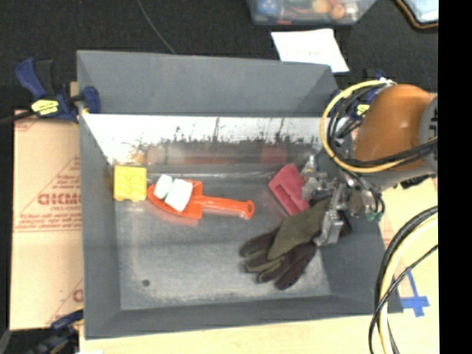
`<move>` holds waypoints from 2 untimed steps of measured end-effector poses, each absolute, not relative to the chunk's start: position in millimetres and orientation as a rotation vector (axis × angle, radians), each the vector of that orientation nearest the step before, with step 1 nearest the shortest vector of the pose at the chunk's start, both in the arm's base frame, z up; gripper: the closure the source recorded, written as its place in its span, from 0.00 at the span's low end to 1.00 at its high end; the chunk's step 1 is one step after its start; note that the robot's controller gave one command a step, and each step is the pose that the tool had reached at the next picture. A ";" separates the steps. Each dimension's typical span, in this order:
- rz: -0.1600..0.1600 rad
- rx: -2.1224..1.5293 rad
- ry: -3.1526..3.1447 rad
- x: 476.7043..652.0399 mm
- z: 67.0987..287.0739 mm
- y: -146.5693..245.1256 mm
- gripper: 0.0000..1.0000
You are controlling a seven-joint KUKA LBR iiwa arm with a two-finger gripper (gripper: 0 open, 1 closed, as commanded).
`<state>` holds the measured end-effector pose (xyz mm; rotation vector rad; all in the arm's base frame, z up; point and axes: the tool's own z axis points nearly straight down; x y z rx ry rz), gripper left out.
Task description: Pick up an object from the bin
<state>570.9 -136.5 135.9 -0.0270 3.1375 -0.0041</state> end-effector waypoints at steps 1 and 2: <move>-0.004 -0.027 3.138 570.9 135.9 -136.5 0.00; -0.006 -0.145 3.132 569.4 116.3 -110.0 0.00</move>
Offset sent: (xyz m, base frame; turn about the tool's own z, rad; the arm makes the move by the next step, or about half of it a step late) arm -0.0025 0.0312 -0.0226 -0.0886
